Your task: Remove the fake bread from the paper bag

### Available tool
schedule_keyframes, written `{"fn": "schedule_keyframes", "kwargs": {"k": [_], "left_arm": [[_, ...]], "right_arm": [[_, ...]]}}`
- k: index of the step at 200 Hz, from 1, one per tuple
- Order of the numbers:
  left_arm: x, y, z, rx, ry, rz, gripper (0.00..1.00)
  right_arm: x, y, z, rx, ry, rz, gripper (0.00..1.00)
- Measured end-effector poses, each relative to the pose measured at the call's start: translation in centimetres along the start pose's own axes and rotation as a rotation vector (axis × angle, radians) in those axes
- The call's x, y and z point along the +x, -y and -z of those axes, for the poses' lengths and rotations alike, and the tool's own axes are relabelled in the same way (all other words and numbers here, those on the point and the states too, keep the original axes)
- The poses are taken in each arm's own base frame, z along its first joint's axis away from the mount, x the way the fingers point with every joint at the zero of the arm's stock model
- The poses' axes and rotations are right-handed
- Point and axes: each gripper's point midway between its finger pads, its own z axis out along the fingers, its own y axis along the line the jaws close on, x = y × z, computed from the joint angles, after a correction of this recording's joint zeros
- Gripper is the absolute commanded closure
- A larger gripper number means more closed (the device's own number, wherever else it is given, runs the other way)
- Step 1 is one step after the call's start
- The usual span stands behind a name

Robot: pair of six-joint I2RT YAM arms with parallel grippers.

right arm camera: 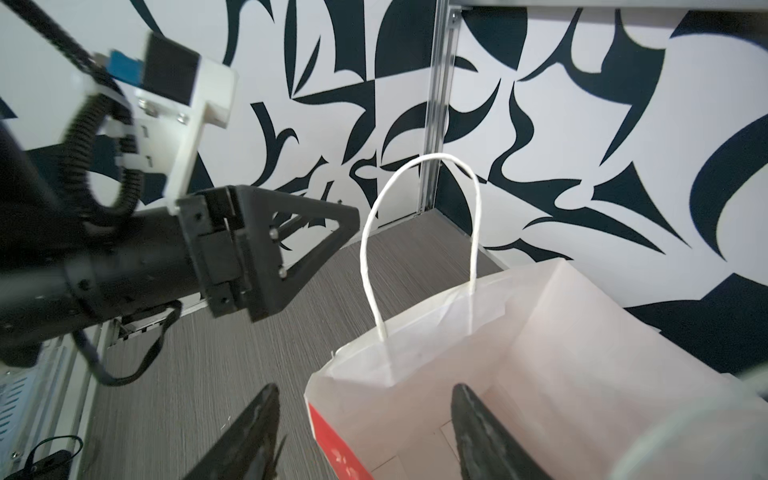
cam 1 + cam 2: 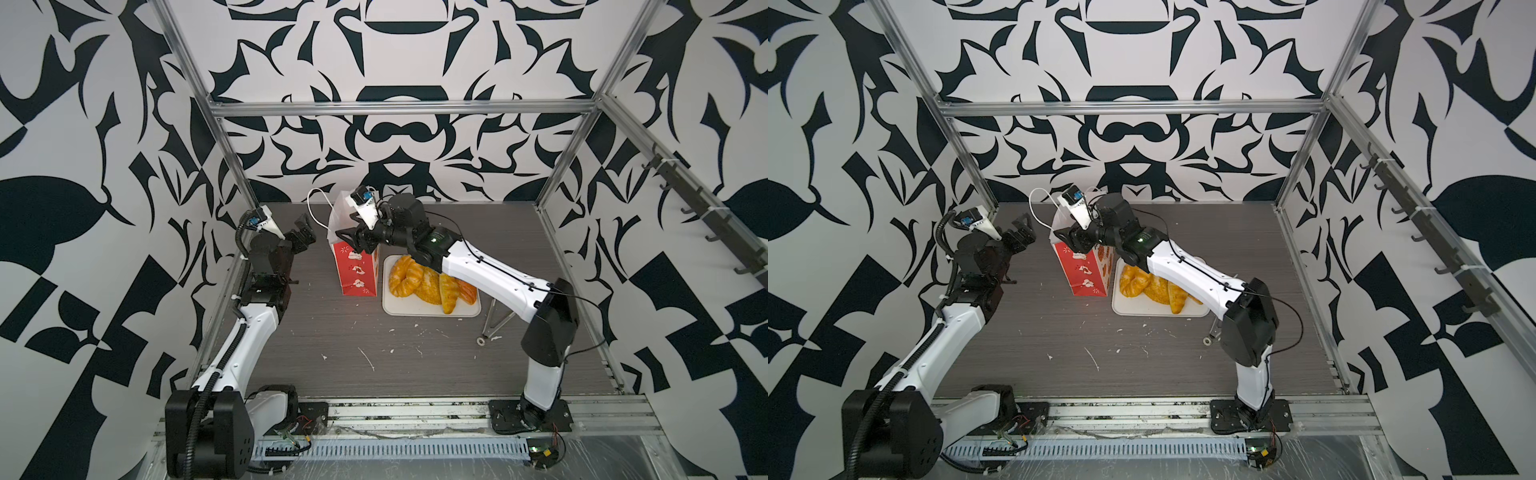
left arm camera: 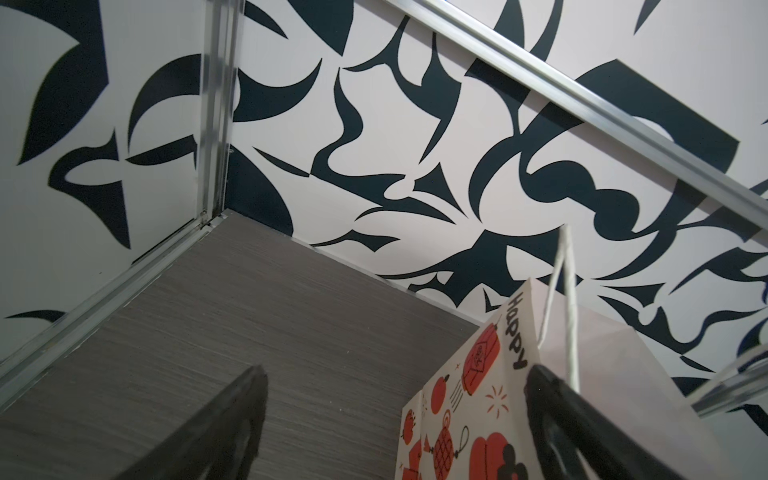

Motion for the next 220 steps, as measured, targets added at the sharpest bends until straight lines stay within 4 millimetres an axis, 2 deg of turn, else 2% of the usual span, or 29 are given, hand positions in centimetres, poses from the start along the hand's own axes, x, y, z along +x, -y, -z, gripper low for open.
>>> {"fn": "schedule_keyframes", "kwargs": {"k": [24, 56, 69, 88, 111, 130, 148, 163, 177, 204, 220], "left_arm": [[1.7, -1.8, 0.0, -0.065, -0.021, -0.037, 0.01], [4.0, -4.1, -0.1, -0.147, -0.047, -0.106, 0.01], [5.1, -5.0, -0.3, -0.174, -0.06, -0.147, 0.0], [6.7, -6.3, -0.7, -0.209, -0.08, -0.213, 0.01], [8.8, -7.7, -1.4, -0.24, -0.109, -0.301, 0.01], [10.4, -8.6, -2.2, -0.257, -0.136, -0.354, 0.0], [11.6, -9.4, -2.7, -0.274, -0.16, -0.388, 0.02], [11.7, -9.6, -2.6, -0.284, -0.171, -0.415, 0.04], [11.5, -9.5, -2.3, -0.285, -0.181, -0.431, 0.04], [10.9, -9.4, -1.8, -0.286, -0.173, -0.44, 0.02], [12.0, -9.9, -1.9, -0.292, -0.181, -0.441, 0.0]], "right_arm": [[-1.8, -0.3, 3.0, 0.01, 0.084, 0.018, 0.33], [-4.4, 0.4, 8.5, 0.108, 0.204, 0.061, 0.34], [-4.7, 1.3, 11.1, 0.188, 0.235, 0.082, 0.34], [-3.6, 3.7, 14.9, 0.342, 0.246, 0.1, 0.34], [0.1, 8.4, 19.6, 0.578, 0.197, 0.085, 0.34], [4.9, 12.7, 23.5, 0.801, 0.117, 0.047, 0.35], [10.3, 15.4, 26.5, 0.975, 0.018, 0.008, 0.35], [14.6, 16.5, 28.2, 1.078, -0.07, -0.021, 0.36], [17.8, 16.9, 29.7, 1.15, -0.138, -0.039, 0.36], [21.9, 17.9, 32.3, 1.277, -0.203, -0.07, 0.36], [23.5, 18.7, 33.5, 1.341, -0.22, -0.093, 0.36]]}}
